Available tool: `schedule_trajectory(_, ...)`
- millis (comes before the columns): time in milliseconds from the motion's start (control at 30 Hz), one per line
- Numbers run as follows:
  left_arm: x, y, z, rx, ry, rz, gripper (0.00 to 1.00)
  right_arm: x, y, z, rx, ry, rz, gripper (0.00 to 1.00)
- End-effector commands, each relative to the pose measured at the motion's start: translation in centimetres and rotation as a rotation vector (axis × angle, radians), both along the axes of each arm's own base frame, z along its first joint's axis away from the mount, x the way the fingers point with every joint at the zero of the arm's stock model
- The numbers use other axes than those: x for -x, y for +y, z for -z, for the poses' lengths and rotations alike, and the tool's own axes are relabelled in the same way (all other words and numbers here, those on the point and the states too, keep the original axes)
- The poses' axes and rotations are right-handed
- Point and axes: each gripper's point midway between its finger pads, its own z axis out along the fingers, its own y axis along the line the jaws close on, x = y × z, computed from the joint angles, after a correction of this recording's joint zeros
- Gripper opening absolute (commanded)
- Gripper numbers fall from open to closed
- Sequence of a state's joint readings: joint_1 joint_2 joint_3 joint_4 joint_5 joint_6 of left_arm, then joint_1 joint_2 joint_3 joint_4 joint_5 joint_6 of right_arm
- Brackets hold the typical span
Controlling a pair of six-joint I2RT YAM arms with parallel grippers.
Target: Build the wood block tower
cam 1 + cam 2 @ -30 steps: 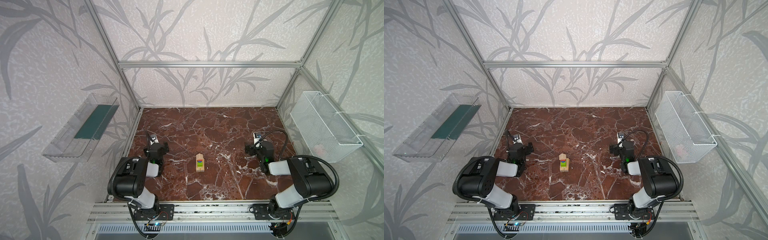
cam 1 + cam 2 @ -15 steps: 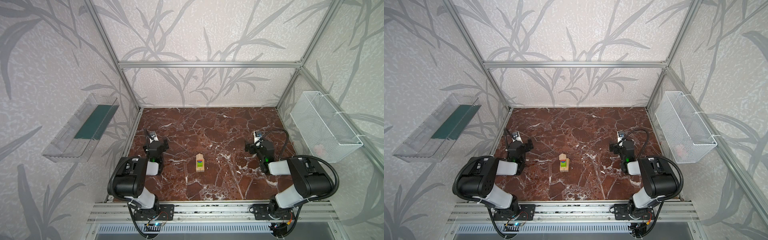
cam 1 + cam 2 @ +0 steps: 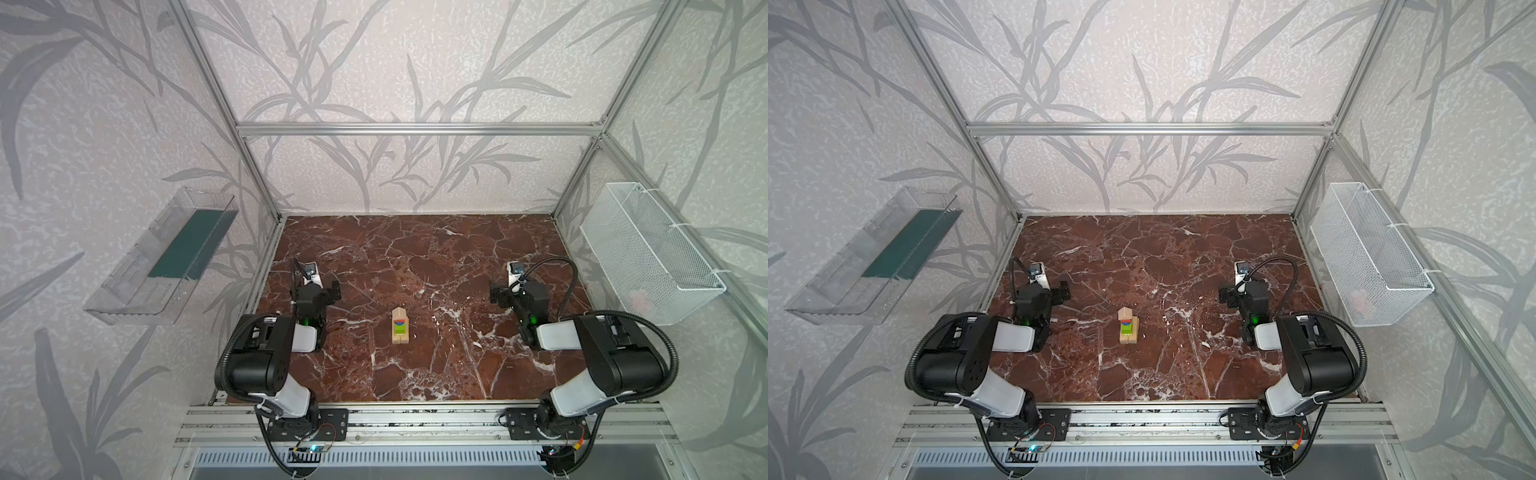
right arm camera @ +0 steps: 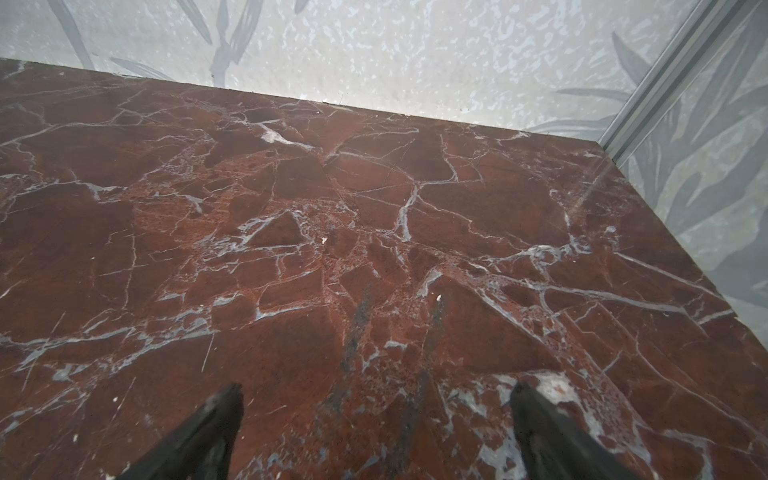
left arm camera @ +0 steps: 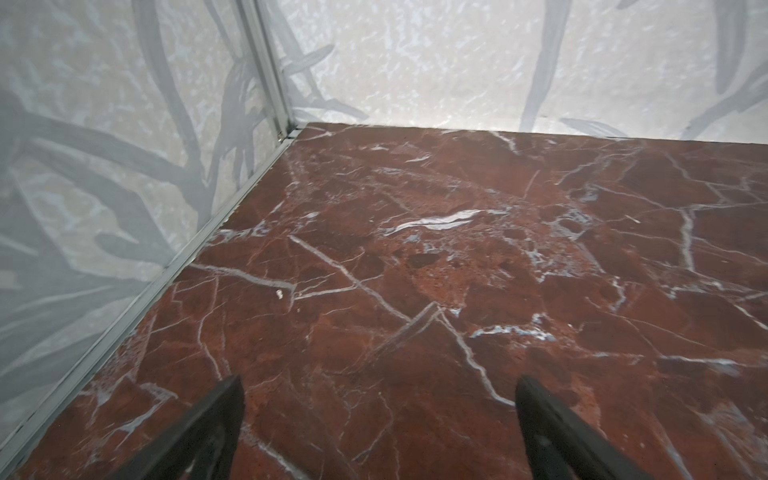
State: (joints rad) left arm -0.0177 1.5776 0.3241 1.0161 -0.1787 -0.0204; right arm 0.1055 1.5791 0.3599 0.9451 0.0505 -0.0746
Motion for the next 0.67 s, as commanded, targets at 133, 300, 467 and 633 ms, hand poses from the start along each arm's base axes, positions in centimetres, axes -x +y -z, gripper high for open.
schedule_trajectory(133, -0.1, 2.1, -1.2, -0.014, -0.036, -0.125, 1.00, -0.6, 0.2, -1.1, -0.001, -0.045, -0.004, 0.99)
schedule_trajectory(300, -0.8, 0.0, -0.8, -0.020, -0.012, 0.006, 0.99, -0.6, 0.2, -1.1, -0.001, -0.045, -0.003, 0.99)
schedule_trajectory(467, -0.8, 0.0, -0.8, -0.014, -0.002, 0.006, 1.00, -0.6, 0.2, -1.1, -0.001, -0.045, -0.004, 0.99)
schedule_trajectory(633, -1.2, 0.6, -0.5, 0.039, 0.017, 0.013, 1.00, -0.6, 0.2, -1.1, -0.001, -0.043, -0.006, 0.99)
